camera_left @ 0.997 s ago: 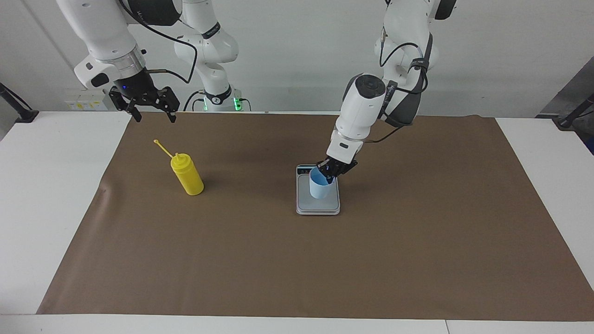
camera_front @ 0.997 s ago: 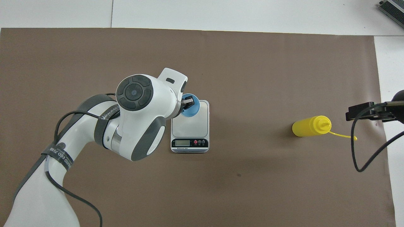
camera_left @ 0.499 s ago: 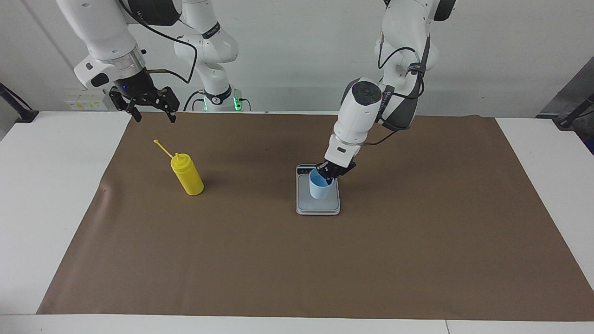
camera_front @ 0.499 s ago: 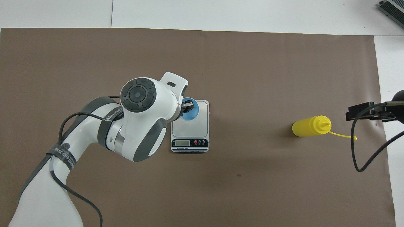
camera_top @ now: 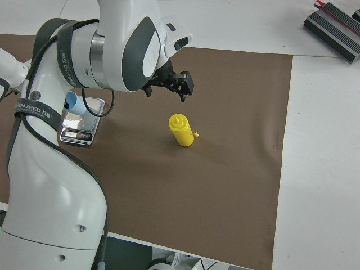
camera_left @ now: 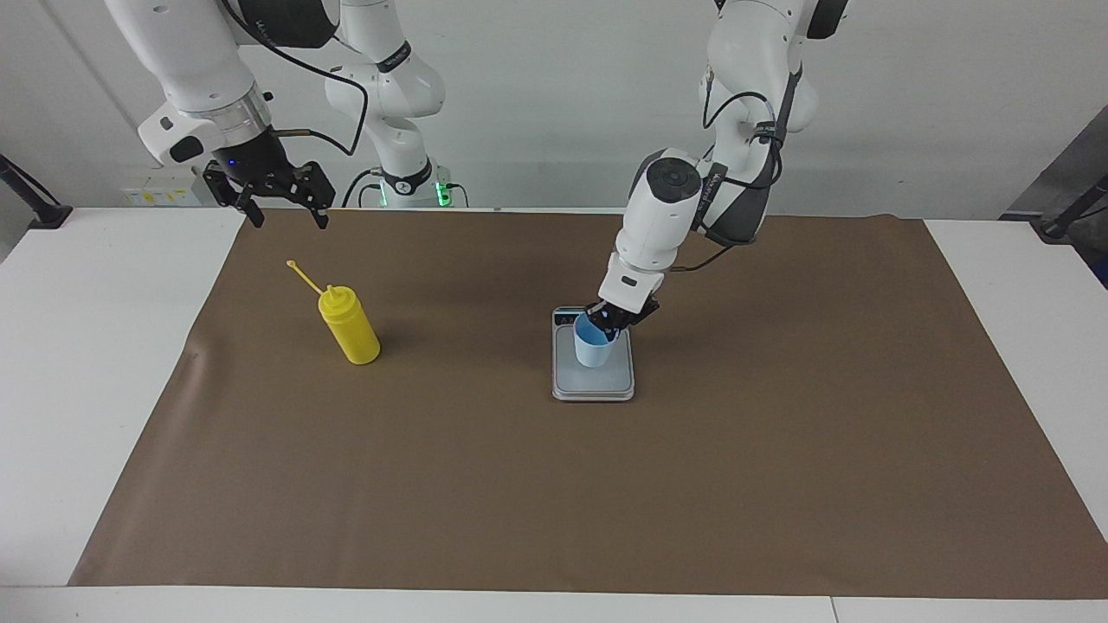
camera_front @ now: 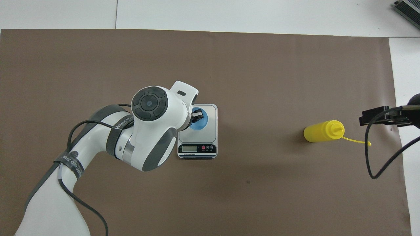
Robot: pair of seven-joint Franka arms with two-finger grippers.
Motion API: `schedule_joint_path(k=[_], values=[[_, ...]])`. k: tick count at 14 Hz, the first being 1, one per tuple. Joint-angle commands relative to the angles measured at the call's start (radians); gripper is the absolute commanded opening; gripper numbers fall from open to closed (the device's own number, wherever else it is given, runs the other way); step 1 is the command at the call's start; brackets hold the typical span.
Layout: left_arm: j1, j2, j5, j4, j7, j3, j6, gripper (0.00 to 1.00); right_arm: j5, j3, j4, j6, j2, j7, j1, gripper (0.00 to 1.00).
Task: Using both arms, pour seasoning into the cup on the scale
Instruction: 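Carry the cup with the left gripper and set it on the scale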
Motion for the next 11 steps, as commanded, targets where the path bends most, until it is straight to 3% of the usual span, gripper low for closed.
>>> schedule_joint_path(k=[1, 2, 7, 9, 10, 11], values=[[-0.014, -0.013, 0.004, -0.023, 0.015, 0.014, 0.033, 0.01, 0.008, 0.016, -0.018, -0.009, -0.021, 0.017, -0.019, 1.00], [-0.014, -0.013, 0.004, -0.025, 0.014, 0.014, 0.031, 0.07, 0.008, 0.016, -0.018, -0.009, -0.021, 0.017, -0.019, 1.00], [-0.014, -0.014, 0.004, -0.025, 0.014, 0.014, 0.031, 0.09, 0.008, 0.016, -0.018, -0.009, -0.021, 0.017, -0.019, 1.00], [-0.014, -0.013, 0.004, -0.025, 0.014, 0.014, 0.030, 0.16, 0.008, 0.016, -0.018, -0.009, -0.021, 0.017, -0.019, 1.00], [-0.014, -0.013, 0.004, -0.020, 0.014, 0.014, 0.017, 0.35, 0.008, 0.016, -0.018, -0.009, -0.021, 0.017, -0.019, 1.00], [-0.012, -0.014, 0.004, -0.014, 0.014, 0.016, 0.013, 0.64, 0.008, 0.014, -0.018, -0.012, -0.023, 0.021, -0.019, 1.00]])
